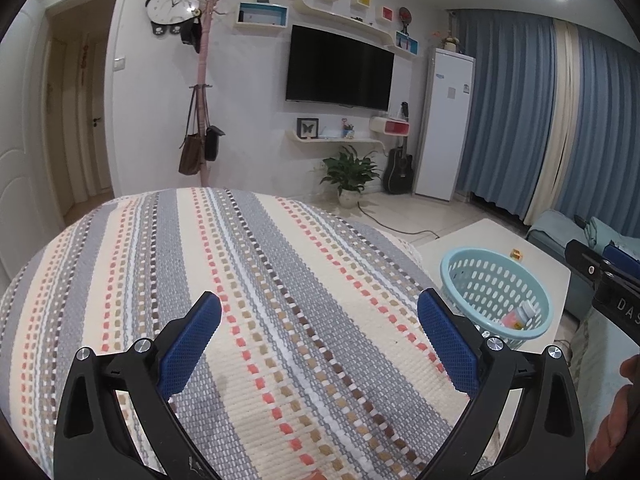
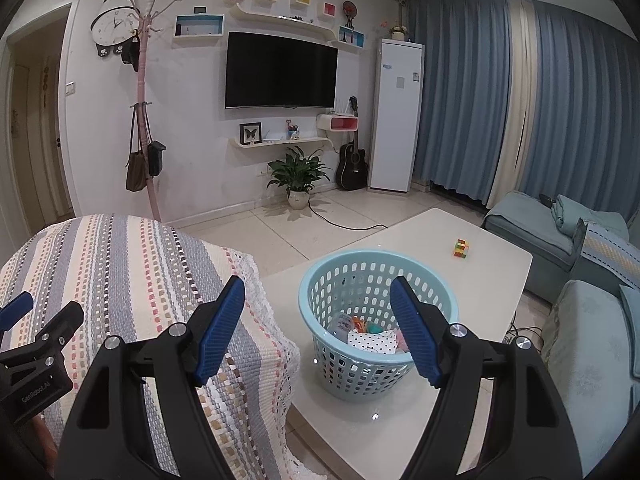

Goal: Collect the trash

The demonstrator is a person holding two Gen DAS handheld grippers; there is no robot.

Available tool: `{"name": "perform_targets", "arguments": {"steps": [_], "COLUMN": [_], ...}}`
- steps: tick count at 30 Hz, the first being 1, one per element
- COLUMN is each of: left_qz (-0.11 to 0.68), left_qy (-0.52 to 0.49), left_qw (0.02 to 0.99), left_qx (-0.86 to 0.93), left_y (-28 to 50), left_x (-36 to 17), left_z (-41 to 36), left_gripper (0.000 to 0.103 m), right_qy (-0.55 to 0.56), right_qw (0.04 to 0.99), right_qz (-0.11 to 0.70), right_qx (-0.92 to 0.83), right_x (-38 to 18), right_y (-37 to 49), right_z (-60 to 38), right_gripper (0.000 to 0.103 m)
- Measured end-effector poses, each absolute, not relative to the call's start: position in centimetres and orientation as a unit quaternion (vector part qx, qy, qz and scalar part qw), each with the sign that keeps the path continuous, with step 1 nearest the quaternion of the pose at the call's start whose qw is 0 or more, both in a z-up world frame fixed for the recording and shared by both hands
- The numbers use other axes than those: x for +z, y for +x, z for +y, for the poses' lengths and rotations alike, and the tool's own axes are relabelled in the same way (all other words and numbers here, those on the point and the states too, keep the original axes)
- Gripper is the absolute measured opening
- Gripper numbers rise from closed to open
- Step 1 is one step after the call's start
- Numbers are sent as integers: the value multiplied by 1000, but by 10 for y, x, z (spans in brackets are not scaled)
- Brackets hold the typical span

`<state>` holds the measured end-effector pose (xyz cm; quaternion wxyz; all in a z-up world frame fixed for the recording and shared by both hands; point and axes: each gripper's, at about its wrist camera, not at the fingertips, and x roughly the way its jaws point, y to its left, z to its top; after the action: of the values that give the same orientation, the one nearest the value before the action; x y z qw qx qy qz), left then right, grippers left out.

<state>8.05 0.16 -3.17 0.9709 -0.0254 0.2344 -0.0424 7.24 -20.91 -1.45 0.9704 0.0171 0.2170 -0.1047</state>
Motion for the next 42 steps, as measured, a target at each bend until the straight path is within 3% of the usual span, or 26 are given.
{"name": "perform_targets", "arguments": {"steps": [42], "left_qz": [230], "left_qy": [-18], "left_qw": [972], "left_qx": [-41], "left_y": [78], "left_x": [-28], "left_z": [-2], "left_gripper": [95], "right_qy": [22], "right_qw": [969], "right_qz": [228], "right_qx": [-98], "right_x": [-23], "right_y": [76], "right_z": [-208], "right_gripper": [71]}}
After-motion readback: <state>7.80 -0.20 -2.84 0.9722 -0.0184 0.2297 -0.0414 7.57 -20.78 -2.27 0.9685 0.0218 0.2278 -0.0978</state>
